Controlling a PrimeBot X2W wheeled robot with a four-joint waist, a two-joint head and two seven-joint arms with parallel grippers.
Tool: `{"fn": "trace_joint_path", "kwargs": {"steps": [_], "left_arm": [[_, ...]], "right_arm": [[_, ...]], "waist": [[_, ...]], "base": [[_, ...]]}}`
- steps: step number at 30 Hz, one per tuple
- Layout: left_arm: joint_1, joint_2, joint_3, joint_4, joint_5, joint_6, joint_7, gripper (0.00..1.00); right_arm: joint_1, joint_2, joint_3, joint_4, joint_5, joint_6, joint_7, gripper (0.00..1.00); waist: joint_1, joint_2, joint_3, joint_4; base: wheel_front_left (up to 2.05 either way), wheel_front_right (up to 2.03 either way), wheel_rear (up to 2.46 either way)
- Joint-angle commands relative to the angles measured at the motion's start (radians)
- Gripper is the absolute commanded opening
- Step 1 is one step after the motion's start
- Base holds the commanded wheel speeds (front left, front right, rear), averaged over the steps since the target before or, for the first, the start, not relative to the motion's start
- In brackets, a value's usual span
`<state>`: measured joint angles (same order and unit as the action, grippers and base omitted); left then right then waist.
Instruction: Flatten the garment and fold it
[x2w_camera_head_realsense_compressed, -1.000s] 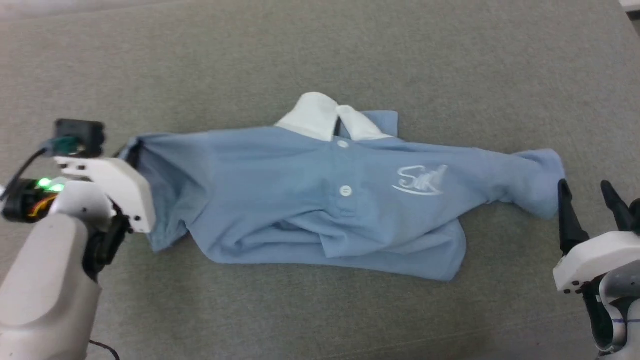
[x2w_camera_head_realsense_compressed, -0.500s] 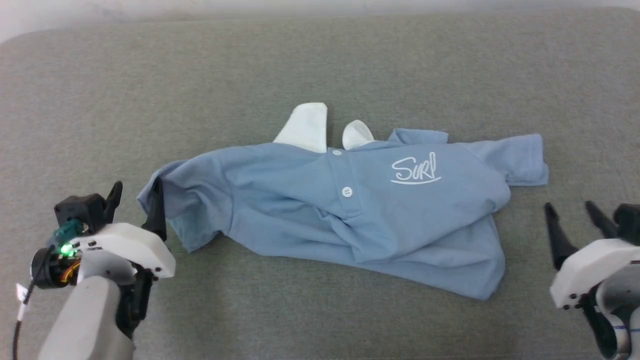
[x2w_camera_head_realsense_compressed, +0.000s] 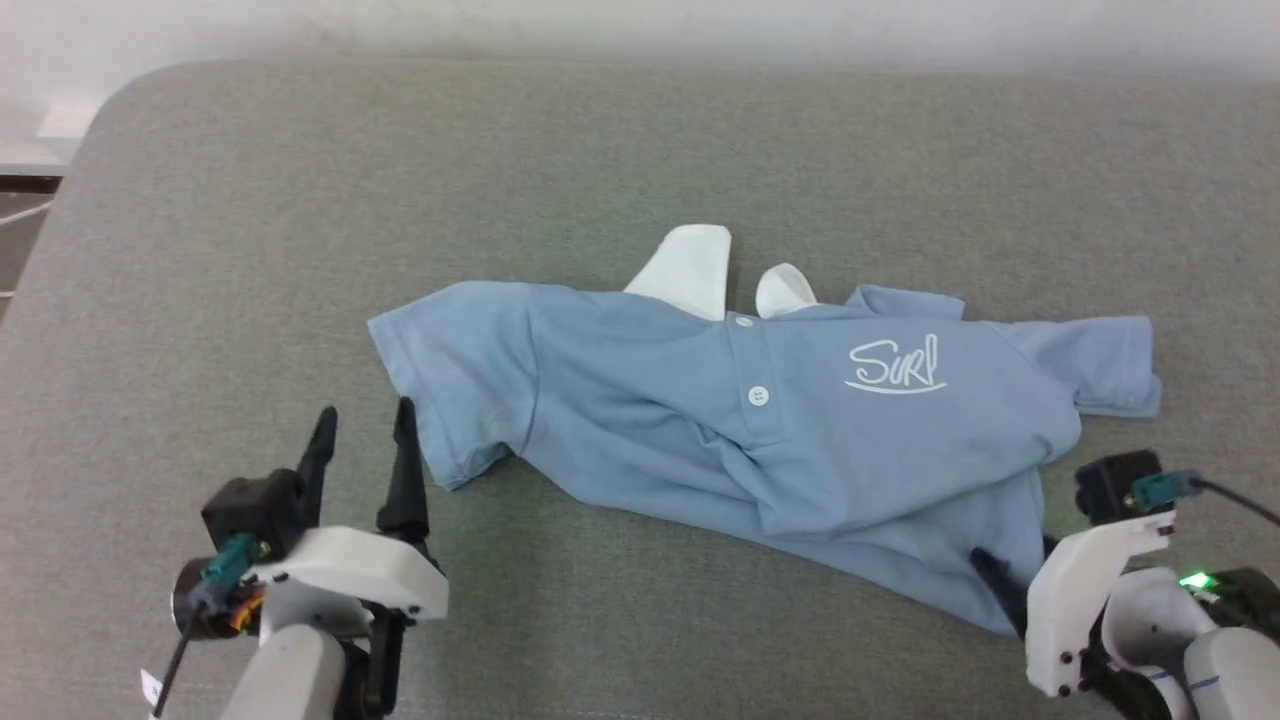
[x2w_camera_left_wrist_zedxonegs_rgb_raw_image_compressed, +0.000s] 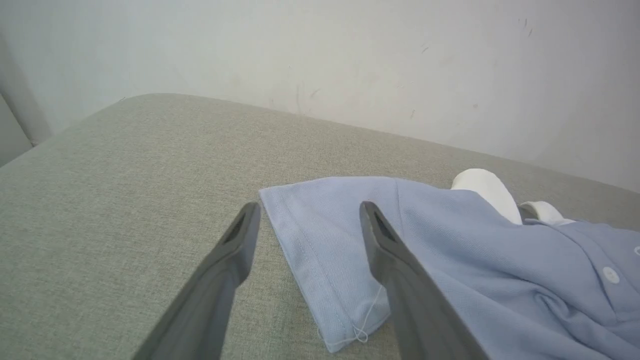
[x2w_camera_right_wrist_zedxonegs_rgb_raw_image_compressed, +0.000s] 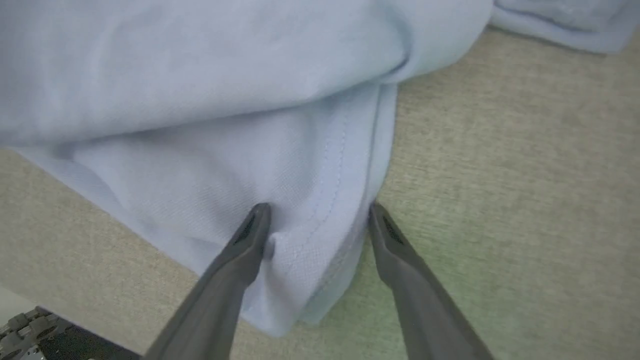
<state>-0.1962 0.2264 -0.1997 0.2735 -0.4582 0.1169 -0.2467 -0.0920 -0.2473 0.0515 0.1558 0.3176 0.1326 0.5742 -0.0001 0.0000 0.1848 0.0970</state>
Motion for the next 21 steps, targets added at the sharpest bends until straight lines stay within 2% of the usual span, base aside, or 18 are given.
{"fn": "trace_joint_path", "kwargs": {"steps": [1,2,3,6,8,14,20,21], "left_arm": [[0.021,-0.007,-0.003,-0.006,0.003,0.007,-0.006,1.0],[0.021,-0.007,-0.003,-0.006,0.003,0.007,-0.006,1.0],[0.026,-0.009,-0.003,-0.005,0.002,0.007,-0.007,1.0],[0.038,-0.012,0.0,-0.001,-0.002,0.006,-0.009,1.0],[0.049,-0.01,0.005,0.002,-0.005,0.006,-0.01,1.0],[0.081,-0.01,0.011,0.011,-0.01,0.007,-0.012,1.0],[0.091,-0.027,0.004,0.018,-0.014,0.003,-0.013,1.0],[0.092,-0.031,0.003,0.02,-0.015,0.002,-0.013,1.0]], "right_arm": [[0.003,-0.008,0.033,0.027,0.024,-0.002,0.019,0.33],[0.003,-0.008,0.033,0.027,0.024,-0.002,0.019,0.33],[0.004,-0.013,0.047,0.037,0.033,-0.002,0.024,0.0],[0.01,-0.035,0.102,0.04,0.056,-0.002,0.034,0.0],[0.02,-0.033,0.153,0.01,0.111,-0.002,0.051,0.0],[0.07,-0.049,0.305,-0.18,0.273,-0.002,0.153,0.0],[0.118,-0.049,0.373,-0.274,0.288,-0.002,0.208,0.0],[0.122,-0.043,0.358,-0.273,0.275,-0.002,0.2,0.07]], "waist": [[0.0001,0.0,-0.011,0.02],[0.0001,0.0,-0.011,0.02],[0.0001,0.0,-0.013,0.023],[0.0001,0.0,-0.024,0.027],[0.0001,0.0,-0.036,0.023],[0.0001,0.0,-0.076,0.009],[0.0001,0.0,-0.097,0.012],[0.0001,0.0,-0.098,0.015]], "base": [[0.0,0.0,0.0],[0.0,0.0,0.0],[0.0,0.0,0.0],[0.0,0.0,0.0],[0.0,0.0,0.0],[0.0,0.0,0.0],[0.0,0.0,0.0],[0.0,0.0,0.0]]}}
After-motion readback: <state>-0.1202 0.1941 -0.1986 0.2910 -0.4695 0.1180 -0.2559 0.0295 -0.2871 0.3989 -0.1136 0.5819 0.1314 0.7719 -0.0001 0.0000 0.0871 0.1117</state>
